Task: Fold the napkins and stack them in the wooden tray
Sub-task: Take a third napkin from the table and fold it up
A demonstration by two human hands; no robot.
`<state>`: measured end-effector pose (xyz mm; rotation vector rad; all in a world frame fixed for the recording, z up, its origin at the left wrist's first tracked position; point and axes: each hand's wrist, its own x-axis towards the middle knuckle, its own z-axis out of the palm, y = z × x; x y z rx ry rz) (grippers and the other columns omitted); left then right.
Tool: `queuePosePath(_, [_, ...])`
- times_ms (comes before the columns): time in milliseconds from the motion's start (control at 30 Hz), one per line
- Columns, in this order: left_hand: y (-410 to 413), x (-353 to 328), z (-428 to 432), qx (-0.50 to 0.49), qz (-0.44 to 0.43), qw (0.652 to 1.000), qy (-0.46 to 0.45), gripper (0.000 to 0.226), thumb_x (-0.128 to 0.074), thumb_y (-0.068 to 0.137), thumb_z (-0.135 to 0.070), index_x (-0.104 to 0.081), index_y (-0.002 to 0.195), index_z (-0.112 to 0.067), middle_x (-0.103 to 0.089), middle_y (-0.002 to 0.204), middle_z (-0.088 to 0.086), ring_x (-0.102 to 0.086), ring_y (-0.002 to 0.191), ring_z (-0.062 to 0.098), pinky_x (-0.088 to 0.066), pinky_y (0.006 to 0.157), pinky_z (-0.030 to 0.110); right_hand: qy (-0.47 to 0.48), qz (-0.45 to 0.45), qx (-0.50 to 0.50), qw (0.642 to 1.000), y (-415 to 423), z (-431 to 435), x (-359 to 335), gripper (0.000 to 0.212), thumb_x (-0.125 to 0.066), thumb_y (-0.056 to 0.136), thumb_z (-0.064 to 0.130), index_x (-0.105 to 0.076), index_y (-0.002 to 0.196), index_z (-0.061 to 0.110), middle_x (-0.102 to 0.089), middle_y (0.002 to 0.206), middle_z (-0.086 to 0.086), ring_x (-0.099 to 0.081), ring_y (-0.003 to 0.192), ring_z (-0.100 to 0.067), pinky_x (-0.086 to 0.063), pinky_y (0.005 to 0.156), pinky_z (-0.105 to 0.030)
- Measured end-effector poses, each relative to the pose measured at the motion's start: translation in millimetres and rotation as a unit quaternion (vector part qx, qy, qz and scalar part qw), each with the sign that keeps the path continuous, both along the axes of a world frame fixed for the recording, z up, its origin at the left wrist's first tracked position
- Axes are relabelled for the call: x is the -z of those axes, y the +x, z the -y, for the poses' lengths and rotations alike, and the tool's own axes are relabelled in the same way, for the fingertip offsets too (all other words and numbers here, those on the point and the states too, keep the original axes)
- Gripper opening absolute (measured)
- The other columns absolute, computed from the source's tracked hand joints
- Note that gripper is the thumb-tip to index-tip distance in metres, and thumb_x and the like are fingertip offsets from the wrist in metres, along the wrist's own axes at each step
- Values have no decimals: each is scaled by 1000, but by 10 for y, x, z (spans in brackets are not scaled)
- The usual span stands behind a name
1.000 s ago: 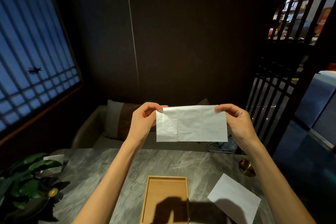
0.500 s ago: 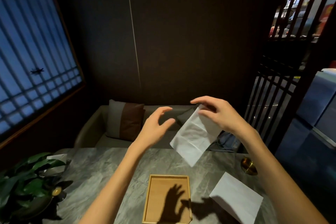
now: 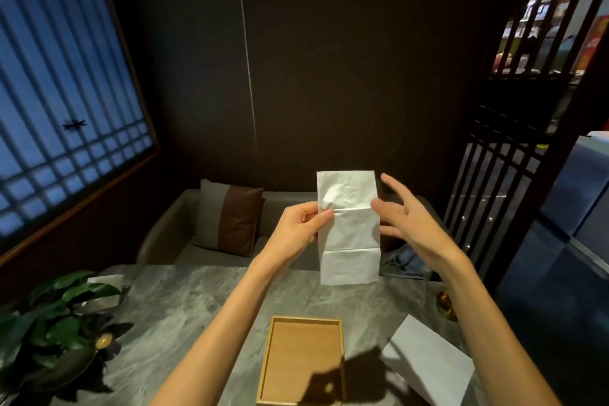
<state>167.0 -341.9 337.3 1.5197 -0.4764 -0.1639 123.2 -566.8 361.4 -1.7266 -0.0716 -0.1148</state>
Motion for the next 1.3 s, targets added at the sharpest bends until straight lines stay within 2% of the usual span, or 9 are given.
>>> queuePosePath(133, [6,-38,-24,-7,-4,1000,10,20,-62,101,-23,-70,119,-21,-80,105,-6,-77,99,12,-62,75,21,31,55,49,997,5,-130,221,73,-73,90,20,-35,149,41,-78,103,3,-74,103,-11,-53,103,-41])
queuePosePath(300, [-34,12,16,-82,60,995,23,58,-67,97,-12,-40,146,-29,-78,81,-4,-77,85,13,-63,76,27,30,131,92,987,19,-148,258,50,-72,91,15,-55,130,42,-76,94,-2,-74,94,-12,-58,82,-16])
queuePosePath(433, [-33,-7,31,-170,170,963,120,24,-68,96,-14,-66,118,-24,-70,88,-17,-71,88,1,-63,85,32,-53,141,127,980,10,-147,247,27,-71,91,18,-70,114,30,-74,101,6,-70,100,-10,-59,90,-28])
queuePosePath(667, [-25,-29,90,-230,244,922,194,5,-73,92,-14,-76,96,-16,-63,102,-4,-60,88,4,-49,71,6,-167,145,175,960,28,-122,241,7,-69,92,23,-74,97,24,-67,105,7,-60,100,-8,-49,80,-21])
queuePosePath(833, [-9,-89,82,-194,204,945,169,6,-72,94,-17,-77,97,-19,-70,90,-15,-65,84,-6,-54,77,15,-119,136,144,973,40,-30,234,16,-70,92,26,-70,106,33,-70,107,14,-64,104,-2,-49,80,-17])
queuePosePath(933, [5,-78,89,-176,159,967,96,7,-71,95,-16,-76,99,-15,-75,91,-6,-70,85,5,-62,73,24,-34,95,64,993,13,0,293,41,-72,91,18,-59,126,35,-72,113,2,-70,104,-11,-61,87,-30])
queuePosePath(1033, [29,-48,68,-160,90,983,25,10,-69,96,-21,-74,105,-24,-75,93,-6,-70,83,0,-59,65,18,-1,79,55,995,-4,-31,361,49,-71,91,15,-54,127,44,-77,100,1,-75,95,-14,-64,81,-31])
queuePosePath(1200, [-12,72,50,-50,22,998,8,52,-69,97,-18,-44,140,-34,-74,95,-14,-72,91,-4,-57,70,14,51,92,82,991,5,-76,306,46,-71,91,15,-56,118,50,-76,98,1,-74,92,-13,-63,74,-24])
queuePosePath(1300, [-33,143,26,2,67,997,25,56,-70,95,-10,-46,134,-42,-64,115,-26,-67,101,-6,-58,78,17,25,106,109,988,18,-66,304,29,-67,94,15,-66,113,37,-71,110,8,-70,102,-15,-62,86,-30])
